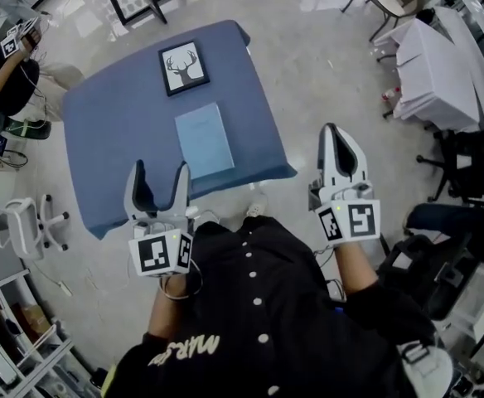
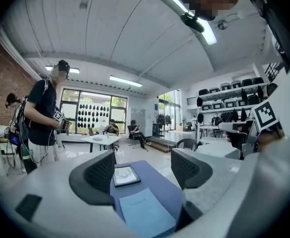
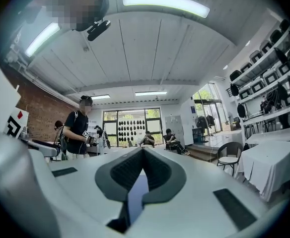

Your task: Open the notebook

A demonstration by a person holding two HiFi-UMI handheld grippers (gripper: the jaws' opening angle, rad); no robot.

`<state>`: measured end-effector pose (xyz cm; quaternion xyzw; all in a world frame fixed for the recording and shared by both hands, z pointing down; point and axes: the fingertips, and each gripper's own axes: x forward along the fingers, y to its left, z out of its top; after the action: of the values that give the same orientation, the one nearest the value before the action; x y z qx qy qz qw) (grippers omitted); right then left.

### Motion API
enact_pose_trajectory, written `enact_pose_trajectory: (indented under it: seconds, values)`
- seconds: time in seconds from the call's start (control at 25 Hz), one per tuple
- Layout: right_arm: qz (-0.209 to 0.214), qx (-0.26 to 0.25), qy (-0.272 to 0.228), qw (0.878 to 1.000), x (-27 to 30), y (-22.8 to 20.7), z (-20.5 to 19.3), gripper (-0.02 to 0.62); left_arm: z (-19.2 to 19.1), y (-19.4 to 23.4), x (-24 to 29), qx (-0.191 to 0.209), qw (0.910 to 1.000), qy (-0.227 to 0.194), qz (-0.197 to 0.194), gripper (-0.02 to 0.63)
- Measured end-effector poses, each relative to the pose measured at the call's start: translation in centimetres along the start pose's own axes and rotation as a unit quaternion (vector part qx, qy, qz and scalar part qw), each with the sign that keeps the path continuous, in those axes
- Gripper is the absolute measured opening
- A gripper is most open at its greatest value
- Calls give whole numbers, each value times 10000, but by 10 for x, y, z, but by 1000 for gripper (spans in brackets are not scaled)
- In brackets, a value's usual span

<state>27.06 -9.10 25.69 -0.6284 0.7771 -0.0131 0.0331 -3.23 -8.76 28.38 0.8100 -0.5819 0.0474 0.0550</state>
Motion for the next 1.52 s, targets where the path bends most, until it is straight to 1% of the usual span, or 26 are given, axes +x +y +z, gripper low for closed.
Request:
enact_pose_trajectory:
  seconds: [0.16, 0.44, 0.56, 0.68, 0.84, 0.96, 1.12, 1.24, 1.32, 1.44, 1.52]
  values:
    - [78, -10, 128, 9999, 23, 3, -15, 5, -14, 5, 19, -90, 9998, 173, -15, 342]
    - [19, -105, 389, 9992, 46, 7, -45, 5, -44, 5, 53, -188, 9979, 582, -206, 342]
    - [43, -93, 540, 9985, 56, 8, -65, 5, -73, -2, 75, -296, 9954, 855, -316, 342]
    - [90, -53, 743, 9972, 64, 8, -93, 5, -114, -7, 96, -412, 9912, 1214, -338, 342]
    - [205, -132, 1002, 9947, 74, 9, -134, 5, -175, -16, 117, -443, 9820, 1809, -318, 342]
    - [293, -232, 1152, 9926, 84, 7, -163, 5, -214, -26, 134, -438, 9761, 2108, -292, 342]
    - [394, -215, 1327, 9901, 92, 6, -194, 5, -266, -37, 147, -408, 9644, 2609, -124, 344]
    - [459, -171, 1459, 9881, 94, 4, -214, 5, -301, -43, 152, -114, 9547, 2973, 84, 344]
    - [511, -142, 1547, 9865, 93, 1, -225, 5, -318, -48, 152, 14, 9485, 3163, 197, 344]
    - [559, -92, 1661, 9845, 92, -7, -237, 5, -331, -58, 155, 188, 9412, 3360, 312, 344]
    - [587, -60, 1699, 9837, 93, -11, -242, 5, -337, -60, 157, 438, 9359, 3471, 398, 344]
